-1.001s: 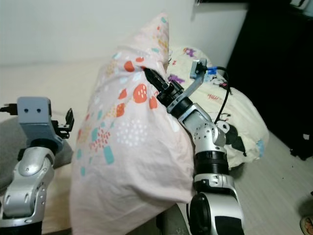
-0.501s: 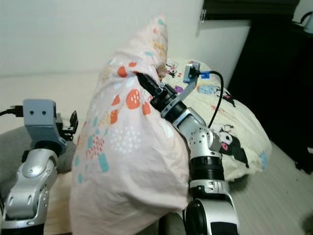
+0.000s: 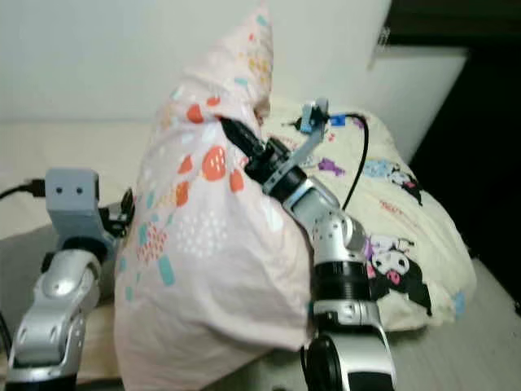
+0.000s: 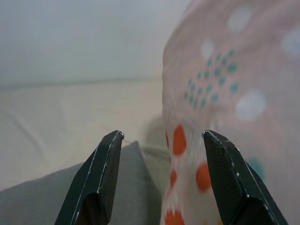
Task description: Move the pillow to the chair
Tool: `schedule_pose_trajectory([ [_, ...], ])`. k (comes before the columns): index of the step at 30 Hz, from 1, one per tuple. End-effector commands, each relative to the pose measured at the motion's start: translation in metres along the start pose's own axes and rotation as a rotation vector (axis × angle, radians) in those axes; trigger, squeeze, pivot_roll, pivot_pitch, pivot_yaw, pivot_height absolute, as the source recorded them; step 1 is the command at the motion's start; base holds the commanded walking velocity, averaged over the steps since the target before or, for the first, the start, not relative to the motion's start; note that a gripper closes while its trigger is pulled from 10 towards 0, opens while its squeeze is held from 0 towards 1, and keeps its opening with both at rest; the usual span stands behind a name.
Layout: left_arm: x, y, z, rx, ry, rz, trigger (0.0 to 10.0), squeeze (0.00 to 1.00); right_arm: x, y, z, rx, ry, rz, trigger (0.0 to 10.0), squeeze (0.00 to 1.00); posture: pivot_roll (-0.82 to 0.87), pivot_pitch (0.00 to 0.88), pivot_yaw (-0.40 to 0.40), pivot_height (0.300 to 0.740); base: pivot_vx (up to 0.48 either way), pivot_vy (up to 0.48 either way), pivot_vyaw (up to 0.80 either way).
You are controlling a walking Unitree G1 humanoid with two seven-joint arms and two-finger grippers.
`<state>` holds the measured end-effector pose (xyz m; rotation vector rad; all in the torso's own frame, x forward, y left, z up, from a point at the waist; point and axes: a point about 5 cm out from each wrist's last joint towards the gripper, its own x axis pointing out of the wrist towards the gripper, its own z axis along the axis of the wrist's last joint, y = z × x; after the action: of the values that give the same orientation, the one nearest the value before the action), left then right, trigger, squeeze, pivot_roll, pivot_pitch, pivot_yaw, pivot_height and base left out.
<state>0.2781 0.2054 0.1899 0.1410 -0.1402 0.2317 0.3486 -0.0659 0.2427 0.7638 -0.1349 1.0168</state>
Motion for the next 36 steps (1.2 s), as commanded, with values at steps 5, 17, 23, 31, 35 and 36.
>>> schedule_pose_trajectory([
  [5,-0.004,-0.006,-0.012,-0.001,0.039,-0.021,10.0,0.0,0.005,0.014,0.0,-0.076,0.019,0.092,0.0,0.0,-0.05,0.0,-0.102,0.733,0.0,0.0,0.0],
  [17,-0.059,-0.022,-0.04,-0.046,0.165,-0.126,10.0,0.0,-0.065,-0.025,-0.039,-0.266,0.234,-0.213,0.0,0.0,-0.03,0.0,-0.116,0.74,0.0,0.0,0.07],
  [23,-0.071,-0.028,-0.041,-0.111,0.197,-0.106,10.0,0.0,-0.084,-0.014,-0.049,-0.256,0.263,-0.185,0.0,0.0,-0.03,0.0,-0.112,0.74,0.0,0.0,0.79],
  [31,-0.057,-0.022,-0.039,-0.199,0.159,0.012,10.0,0.0,-0.074,-0.003,-0.058,-0.343,0.285,-0.053,2.5,0.0,-0.03,0.0,-0.103,0.74,0.0,0.0,0.79],
  [35,-0.047,-0.016,-0.031,-0.2,0.093,0.035,10.0,0.0,-0.057,0.004,-0.042,-0.428,0.229,0.017,10.0,0.0,-0.03,0.0,-0.096,0.74,0.0,0.0,0.79],
  [36,-0.047,-0.016,-0.031,-0.2,0.093,0.035,10.0,0.0,-0.057,0.004,-0.042,-0.428,0.229,0.017,10.0,0.0,-0.03,0.0,-0.096,0.74,0.0,0.0,0.79],
])
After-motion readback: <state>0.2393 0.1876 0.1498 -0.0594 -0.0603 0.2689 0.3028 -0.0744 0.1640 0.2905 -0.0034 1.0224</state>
